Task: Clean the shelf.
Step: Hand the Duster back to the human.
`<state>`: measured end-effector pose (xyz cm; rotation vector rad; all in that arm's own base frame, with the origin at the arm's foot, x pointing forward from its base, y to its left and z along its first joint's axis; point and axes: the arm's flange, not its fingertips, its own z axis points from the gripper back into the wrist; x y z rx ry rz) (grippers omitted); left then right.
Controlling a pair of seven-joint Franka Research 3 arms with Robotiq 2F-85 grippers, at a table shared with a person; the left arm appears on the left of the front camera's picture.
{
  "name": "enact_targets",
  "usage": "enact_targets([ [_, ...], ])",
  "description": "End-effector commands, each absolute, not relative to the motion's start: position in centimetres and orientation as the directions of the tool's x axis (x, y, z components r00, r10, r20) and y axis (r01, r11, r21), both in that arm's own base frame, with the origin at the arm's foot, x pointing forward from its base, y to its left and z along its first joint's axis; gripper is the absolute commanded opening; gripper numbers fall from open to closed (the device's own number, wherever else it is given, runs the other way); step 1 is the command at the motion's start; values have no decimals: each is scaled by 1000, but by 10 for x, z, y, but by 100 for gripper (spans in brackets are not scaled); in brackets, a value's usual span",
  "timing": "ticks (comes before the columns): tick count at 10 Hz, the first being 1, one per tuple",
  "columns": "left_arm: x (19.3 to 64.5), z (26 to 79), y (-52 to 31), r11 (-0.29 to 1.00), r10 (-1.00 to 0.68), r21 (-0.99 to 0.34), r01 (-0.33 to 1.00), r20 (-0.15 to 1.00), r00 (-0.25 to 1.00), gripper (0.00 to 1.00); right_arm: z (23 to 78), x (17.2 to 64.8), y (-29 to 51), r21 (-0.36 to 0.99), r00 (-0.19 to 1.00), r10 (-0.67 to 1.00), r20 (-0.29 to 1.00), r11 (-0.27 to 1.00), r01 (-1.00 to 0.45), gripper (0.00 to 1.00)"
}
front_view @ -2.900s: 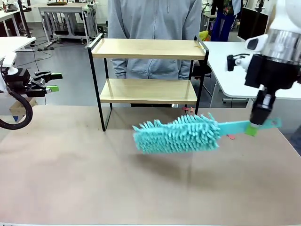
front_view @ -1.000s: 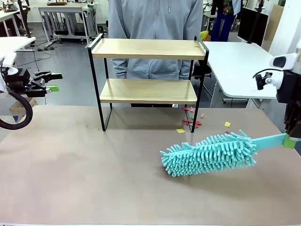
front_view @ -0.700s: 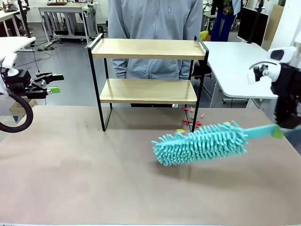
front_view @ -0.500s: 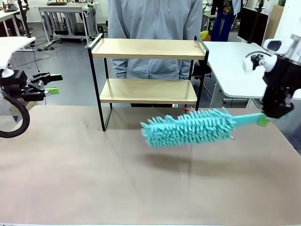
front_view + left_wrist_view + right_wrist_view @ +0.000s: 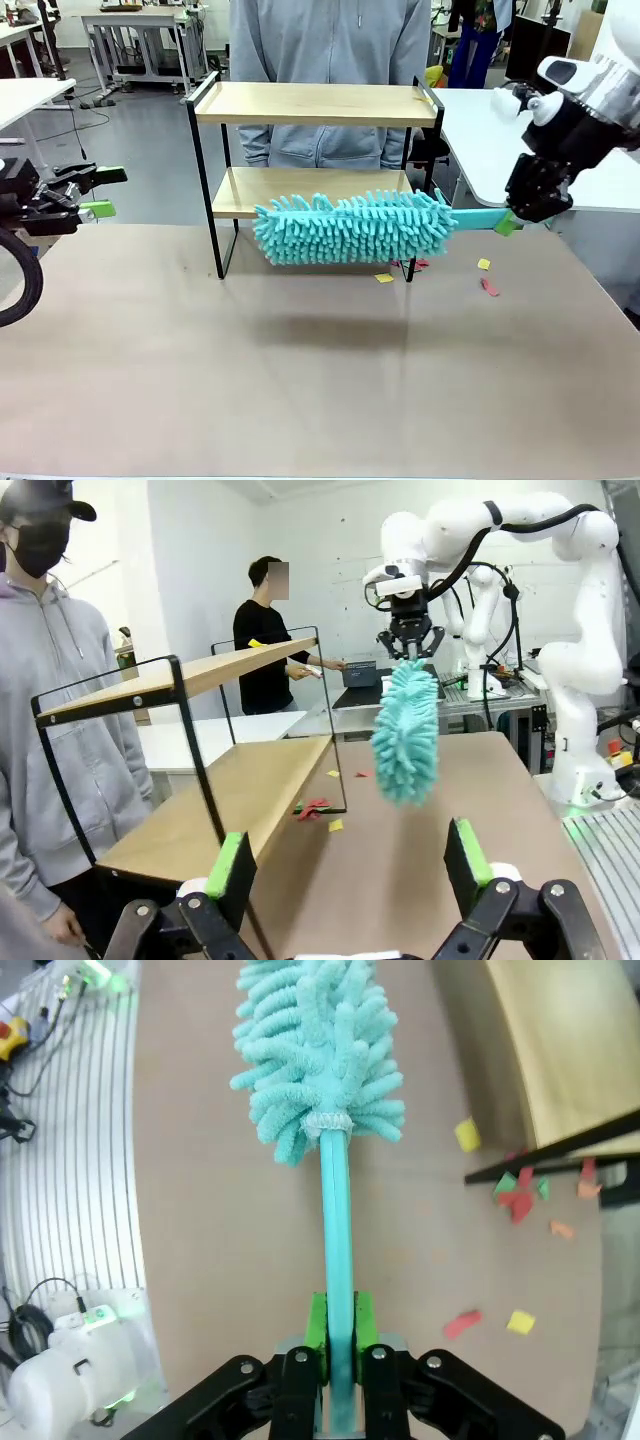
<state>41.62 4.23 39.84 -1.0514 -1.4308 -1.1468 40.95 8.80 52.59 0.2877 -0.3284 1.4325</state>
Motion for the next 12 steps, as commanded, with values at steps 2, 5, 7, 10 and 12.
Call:
enact_targets([
  [2, 386, 405, 37, 178, 54, 48, 983, 997, -58, 100, 523, 435, 96, -38, 10, 883, 468, 31, -999, 13],
  [5, 383, 397, 42, 209, -28, 56, 976, 998, -51, 100, 527, 432, 92, 1, -82, 863, 498, -96, -995, 13],
  [7, 385, 399, 34, 175, 61, 42, 984, 997, -54, 100, 522, 433, 102, -26, 17, 893, 449, 32, -999, 13],
  [10, 386, 388, 22, 200, 29, 26, 979, 999, -33, 100, 518, 432, 104, -57, -15, 879, 476, 14, -998, 13],
  [12, 383, 385, 5, 172, 70, -17, 985, 998, 5, 100, 517, 435, 110, -101, -71, 851, 521, -21, -995, 13],
])
